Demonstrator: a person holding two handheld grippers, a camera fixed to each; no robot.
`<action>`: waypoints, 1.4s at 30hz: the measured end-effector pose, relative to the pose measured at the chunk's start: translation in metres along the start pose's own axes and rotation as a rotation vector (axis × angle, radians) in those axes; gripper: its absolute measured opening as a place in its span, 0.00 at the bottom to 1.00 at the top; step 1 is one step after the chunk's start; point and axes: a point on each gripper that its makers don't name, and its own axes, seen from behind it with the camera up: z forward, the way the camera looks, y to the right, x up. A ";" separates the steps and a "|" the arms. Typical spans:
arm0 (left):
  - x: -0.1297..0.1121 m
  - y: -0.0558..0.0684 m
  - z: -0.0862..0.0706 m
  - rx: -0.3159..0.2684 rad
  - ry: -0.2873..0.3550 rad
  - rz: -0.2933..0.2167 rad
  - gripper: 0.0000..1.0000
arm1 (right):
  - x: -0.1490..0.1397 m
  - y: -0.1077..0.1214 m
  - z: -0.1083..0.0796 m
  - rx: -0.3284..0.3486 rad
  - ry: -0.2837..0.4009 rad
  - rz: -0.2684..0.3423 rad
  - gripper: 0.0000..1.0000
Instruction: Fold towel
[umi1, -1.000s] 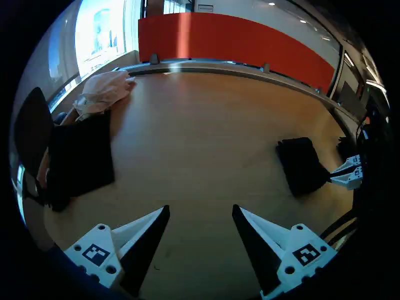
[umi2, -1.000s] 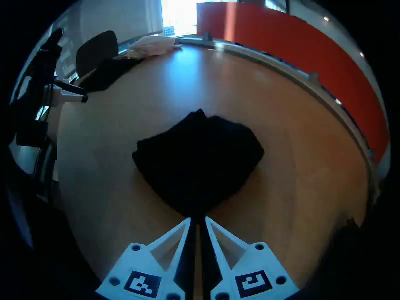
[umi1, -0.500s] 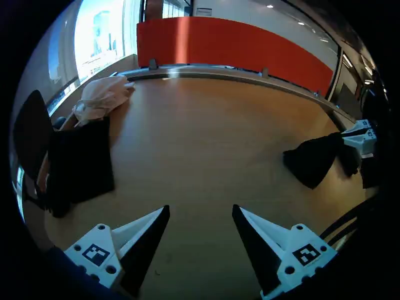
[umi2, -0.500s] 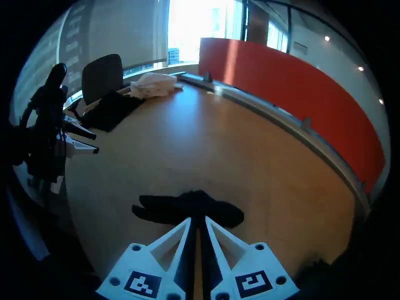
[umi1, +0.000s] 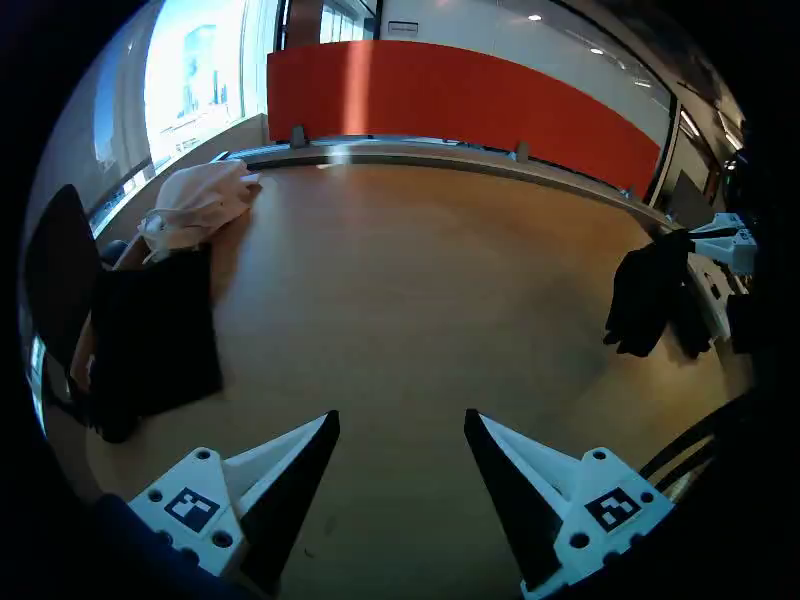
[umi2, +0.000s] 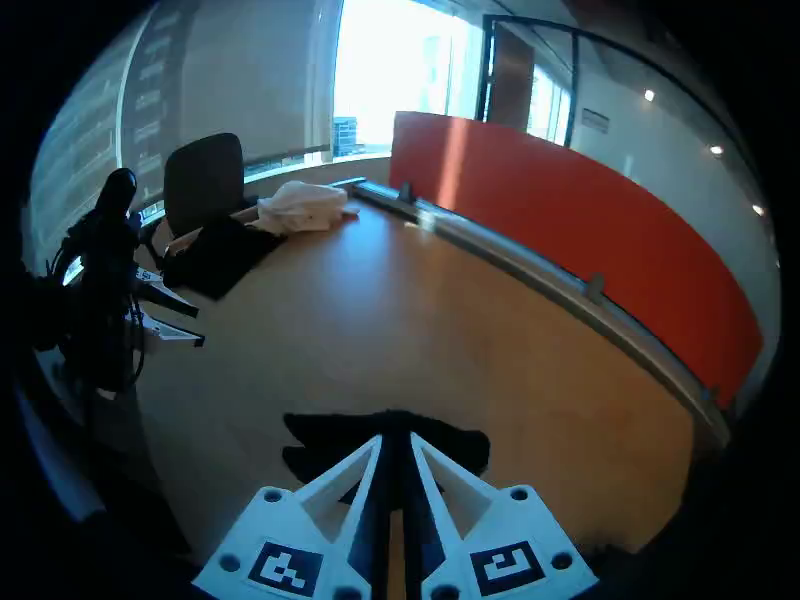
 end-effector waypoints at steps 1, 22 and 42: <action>0.001 0.000 0.000 -0.001 0.001 0.001 0.92 | 0.000 0.003 -0.002 -0.004 0.001 0.002 0.05; 0.008 0.008 0.005 -0.020 0.002 0.017 0.93 | 0.005 0.075 -0.039 -0.090 0.006 0.023 0.05; 0.010 0.009 0.011 -0.014 -0.008 0.024 0.93 | -0.028 0.170 -0.078 -0.196 -0.029 0.093 0.05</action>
